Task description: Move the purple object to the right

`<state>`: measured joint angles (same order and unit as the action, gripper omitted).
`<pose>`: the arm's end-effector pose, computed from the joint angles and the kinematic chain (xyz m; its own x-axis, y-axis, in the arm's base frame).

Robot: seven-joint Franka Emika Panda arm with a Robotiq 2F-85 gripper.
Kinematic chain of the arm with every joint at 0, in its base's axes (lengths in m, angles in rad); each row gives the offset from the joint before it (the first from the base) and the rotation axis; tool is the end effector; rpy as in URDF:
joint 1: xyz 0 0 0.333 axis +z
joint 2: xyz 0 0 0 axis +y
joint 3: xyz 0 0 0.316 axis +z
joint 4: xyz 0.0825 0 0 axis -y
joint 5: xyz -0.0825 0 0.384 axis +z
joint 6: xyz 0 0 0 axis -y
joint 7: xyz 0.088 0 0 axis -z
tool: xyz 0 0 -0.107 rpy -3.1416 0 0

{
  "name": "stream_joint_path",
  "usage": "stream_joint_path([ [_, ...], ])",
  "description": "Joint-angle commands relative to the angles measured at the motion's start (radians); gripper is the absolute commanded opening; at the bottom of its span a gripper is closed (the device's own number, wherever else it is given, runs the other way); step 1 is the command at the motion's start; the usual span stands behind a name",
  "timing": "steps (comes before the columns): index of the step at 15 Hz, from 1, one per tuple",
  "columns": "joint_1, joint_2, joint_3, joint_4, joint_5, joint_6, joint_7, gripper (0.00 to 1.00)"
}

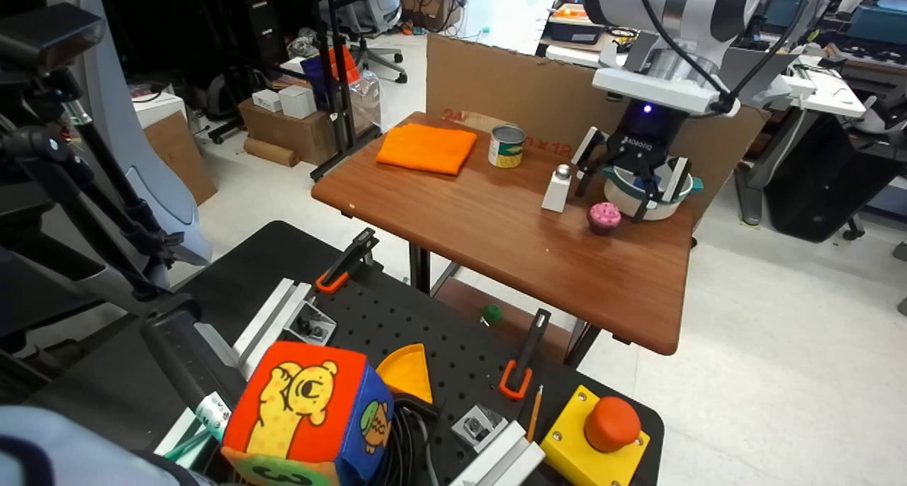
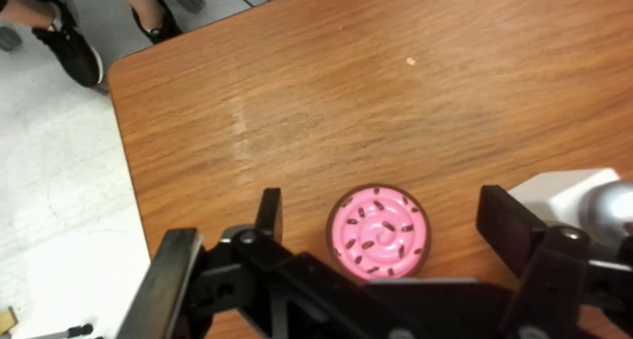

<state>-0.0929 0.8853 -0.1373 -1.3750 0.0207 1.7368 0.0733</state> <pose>0.6553 -0.1366 0.1558 0.8280 -0.2816 -0.4849 -0.2526 -0.9593 0.1258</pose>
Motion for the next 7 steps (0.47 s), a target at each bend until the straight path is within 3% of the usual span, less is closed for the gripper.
stream_joint_path([
  [1, 0.035, -0.222, 0.015, -0.238, -0.09, 0.141, -0.072, 1.0],
  [3, 0.027, -0.325, 0.039, -0.331, -0.074, 0.232, -0.102, 1.0],
  [4, 0.023, -0.193, 0.031, -0.179, -0.068, 0.143, -0.058, 1.0],
  [7, 0.024, -0.297, 0.042, -0.275, -0.066, 0.186, -0.077, 1.0],
])
